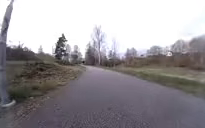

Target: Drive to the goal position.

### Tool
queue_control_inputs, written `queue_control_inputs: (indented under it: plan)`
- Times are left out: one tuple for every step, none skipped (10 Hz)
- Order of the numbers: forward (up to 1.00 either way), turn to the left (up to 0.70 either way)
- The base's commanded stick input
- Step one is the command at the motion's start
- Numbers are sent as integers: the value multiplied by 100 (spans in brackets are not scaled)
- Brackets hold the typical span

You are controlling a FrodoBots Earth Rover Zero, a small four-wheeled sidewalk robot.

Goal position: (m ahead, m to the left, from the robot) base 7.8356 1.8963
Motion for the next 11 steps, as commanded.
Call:
queue_control_inputs:
  plan:
    - [70, 0]
    - [70, 0]
    - [70, 0]
    - [70, 0]
    - [70, 19]
    - [70, 8]
    - [70, 0]
    - [70, 0]
    - [70, 0]
    - [70, 0]
    - [70, 0]
